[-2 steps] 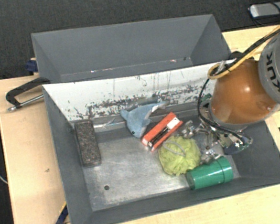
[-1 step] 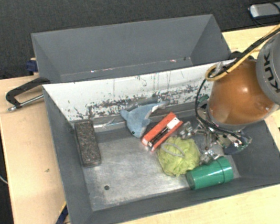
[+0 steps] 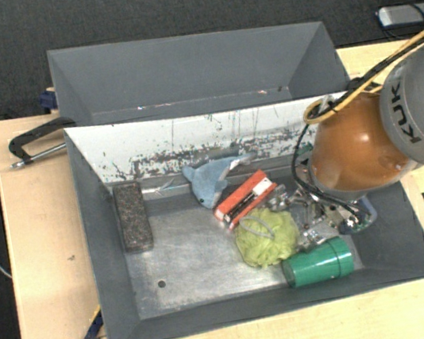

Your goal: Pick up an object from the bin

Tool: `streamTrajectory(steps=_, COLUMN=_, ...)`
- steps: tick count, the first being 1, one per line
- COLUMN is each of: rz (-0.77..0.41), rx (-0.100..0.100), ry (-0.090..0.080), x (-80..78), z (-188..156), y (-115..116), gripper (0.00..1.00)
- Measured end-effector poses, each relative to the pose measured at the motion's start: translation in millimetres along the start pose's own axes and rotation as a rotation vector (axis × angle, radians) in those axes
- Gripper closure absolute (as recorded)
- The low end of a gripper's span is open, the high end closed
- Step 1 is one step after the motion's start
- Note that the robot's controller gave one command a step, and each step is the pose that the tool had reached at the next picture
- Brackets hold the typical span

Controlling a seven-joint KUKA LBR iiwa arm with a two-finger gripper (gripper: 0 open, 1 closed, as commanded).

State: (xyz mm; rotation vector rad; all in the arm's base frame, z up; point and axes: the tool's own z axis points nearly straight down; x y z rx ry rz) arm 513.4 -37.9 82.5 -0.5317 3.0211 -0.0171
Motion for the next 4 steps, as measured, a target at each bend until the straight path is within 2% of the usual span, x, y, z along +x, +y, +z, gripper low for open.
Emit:
streamTrajectory(steps=1, rz=-0.06, rx=-0.004, ry=0.006, x=-5.6, z=1.8, y=15.2, gripper=0.0)
streamTrajectory(steps=2, rz=-0.335, rx=-0.032, ry=0.06, x=-6.0, z=8.7, y=27.1, gripper=1.0)
streamTrajectory(steps=3, rz=-0.335, rx=-0.032, ry=0.06, x=-6.0, z=8.7, y=27.1, gripper=1.0)
streamTrajectory(steps=4, rz=-0.402, rx=-0.035, ry=0.058, x=-19.0, z=-142.2, y=31.4, gripper=1.0)
